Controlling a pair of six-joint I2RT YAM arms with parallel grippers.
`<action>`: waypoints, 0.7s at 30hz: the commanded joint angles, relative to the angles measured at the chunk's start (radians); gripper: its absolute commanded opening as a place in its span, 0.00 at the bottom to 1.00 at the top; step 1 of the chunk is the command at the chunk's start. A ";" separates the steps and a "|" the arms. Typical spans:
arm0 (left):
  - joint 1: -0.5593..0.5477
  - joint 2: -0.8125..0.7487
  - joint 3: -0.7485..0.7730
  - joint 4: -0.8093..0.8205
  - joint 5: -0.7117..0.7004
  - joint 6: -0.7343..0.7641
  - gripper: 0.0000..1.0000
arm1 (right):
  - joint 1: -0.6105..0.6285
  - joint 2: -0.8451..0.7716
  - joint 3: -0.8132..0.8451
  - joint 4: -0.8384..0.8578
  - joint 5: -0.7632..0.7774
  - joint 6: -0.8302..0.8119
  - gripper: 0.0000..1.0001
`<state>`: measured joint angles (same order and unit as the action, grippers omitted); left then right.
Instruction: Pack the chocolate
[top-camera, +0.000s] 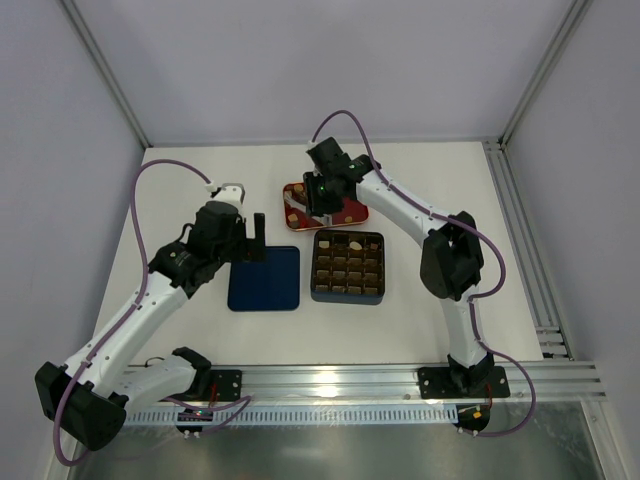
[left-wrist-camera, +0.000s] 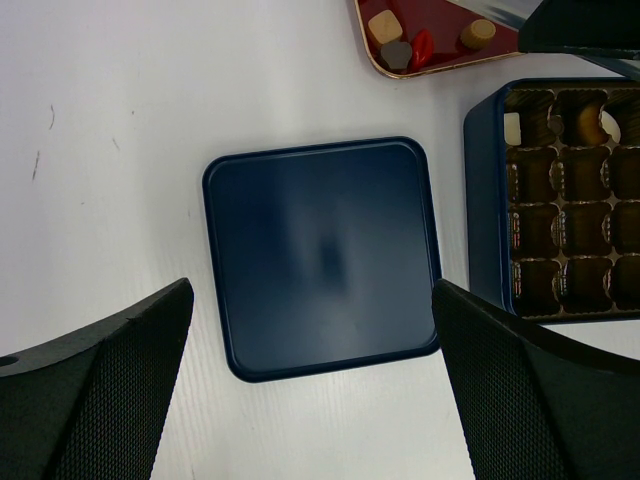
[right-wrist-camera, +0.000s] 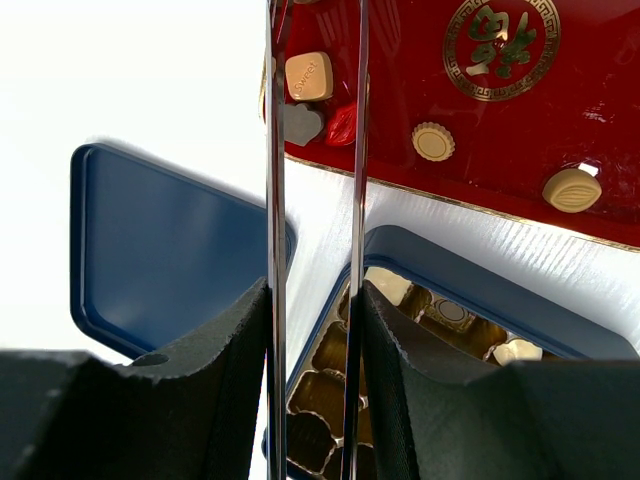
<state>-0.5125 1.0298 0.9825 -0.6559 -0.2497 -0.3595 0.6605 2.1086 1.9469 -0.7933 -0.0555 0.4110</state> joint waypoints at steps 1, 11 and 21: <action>-0.001 -0.016 0.015 0.009 0.010 0.001 1.00 | 0.011 -0.001 0.017 0.028 -0.014 0.011 0.41; -0.001 -0.016 0.013 0.009 0.010 -0.001 1.00 | 0.016 -0.006 0.003 0.034 -0.015 0.009 0.42; -0.003 -0.016 0.015 0.009 0.015 -0.001 1.00 | 0.017 -0.001 -0.019 0.022 0.025 0.003 0.41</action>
<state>-0.5125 1.0298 0.9825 -0.6559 -0.2474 -0.3595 0.6689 2.1086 1.9305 -0.7918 -0.0536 0.4175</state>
